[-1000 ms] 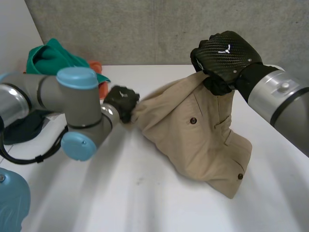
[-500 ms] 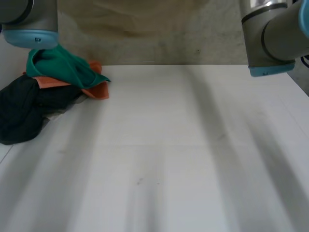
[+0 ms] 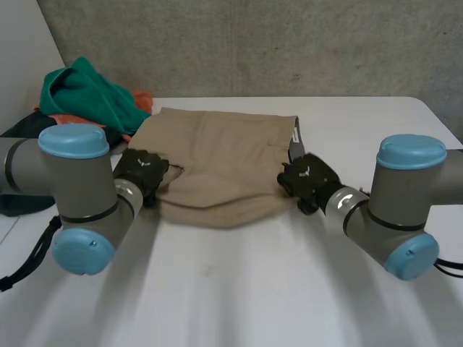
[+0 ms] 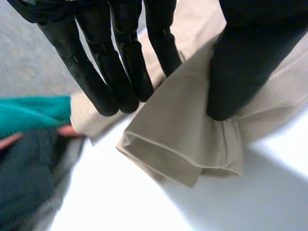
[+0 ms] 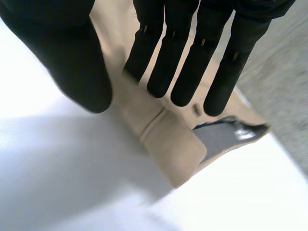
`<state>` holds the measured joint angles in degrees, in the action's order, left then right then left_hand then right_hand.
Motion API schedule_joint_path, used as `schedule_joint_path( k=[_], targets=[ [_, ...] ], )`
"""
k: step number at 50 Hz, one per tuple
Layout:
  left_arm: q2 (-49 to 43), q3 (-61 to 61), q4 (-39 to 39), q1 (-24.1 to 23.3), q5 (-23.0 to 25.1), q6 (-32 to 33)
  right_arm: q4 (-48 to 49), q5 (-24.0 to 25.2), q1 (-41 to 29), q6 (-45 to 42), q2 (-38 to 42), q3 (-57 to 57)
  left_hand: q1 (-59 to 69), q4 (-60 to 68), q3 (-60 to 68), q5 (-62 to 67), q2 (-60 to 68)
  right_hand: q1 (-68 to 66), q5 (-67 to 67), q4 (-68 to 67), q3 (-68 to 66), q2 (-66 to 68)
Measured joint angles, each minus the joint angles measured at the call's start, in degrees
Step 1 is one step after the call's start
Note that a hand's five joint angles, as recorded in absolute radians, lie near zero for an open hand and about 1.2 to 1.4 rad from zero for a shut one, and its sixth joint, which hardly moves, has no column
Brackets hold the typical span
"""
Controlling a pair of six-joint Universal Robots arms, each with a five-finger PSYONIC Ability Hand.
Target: Fold the laundry.
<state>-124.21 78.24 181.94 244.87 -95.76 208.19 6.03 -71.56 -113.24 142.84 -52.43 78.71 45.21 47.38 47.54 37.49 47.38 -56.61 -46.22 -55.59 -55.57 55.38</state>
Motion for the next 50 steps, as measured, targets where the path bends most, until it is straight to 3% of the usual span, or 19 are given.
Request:
schedule_joint_path(
  k=[3, 4, 7, 16, 24, 34, 50],
  targets=[
    [1.9, 1.1, -1.5, 0.0, 0.2, -0.7, -4.6, 0.0, 0.3, 0.2, -1.3, 0.3, -9.4, -9.4, -9.2, -9.5, -10.0, 14.1, 13.4, 12.8, 12.8, -13.0],
    [2.6, 1.4, -1.8, 0.0, 0.3, -0.9, -5.3, -0.1, 0.4, 0.5, -1.7, 0.4, -18.3, -18.6, -18.4, -18.9, -18.2, 17.2, 16.7, 15.5, 15.4, -15.9],
    [5.4, 2.7, -2.6, 0.1, 0.8, -1.6, -6.9, -1.6, 0.7, 2.9, -4.1, 0.9, -20.8, -23.4, -23.0, -23.6, -22.8, 28.3, 28.8, 27.1, 27.0, -27.0],
    [14.1, 10.1, -3.6, 1.3, 0.9, -1.7, -9.0, -5.7, 2.1, 11.1, -12.9, 4.7, -18.7, -20.9, -21.1, -20.8, -21.1, 30.3, 32.1, 30.3, 29.0, -29.4],
    [18.9, 16.5, -4.2, 2.3, 1.7, -1.7, -11.2, -5.0, 2.6, 8.5, -14.4, 7.2, -15.0, -16.8, -17.2, -16.9, -17.2, 30.3, 32.0, 30.3, 29.0, -29.4],
    [11.5, 14.7, -3.0, 4.1, 2.7, -0.9, -3.7, -3.7, 0.2, -0.1, -6.9, 6.4, -21.9, -24.6, -24.1, -24.9, -23.8, 30.3, 32.0, 30.3, 29.0, -29.4],
    [-1.0, 0.8, -2.2, 5.3, 1.8, 0.0, -0.8, -4.2, -0.4, -0.7, 3.5, -2.6, -19.4, -21.7, -22.0, -21.7, -21.8, 25.3, 24.7, 24.4, 24.4, -24.2]
  ],
)
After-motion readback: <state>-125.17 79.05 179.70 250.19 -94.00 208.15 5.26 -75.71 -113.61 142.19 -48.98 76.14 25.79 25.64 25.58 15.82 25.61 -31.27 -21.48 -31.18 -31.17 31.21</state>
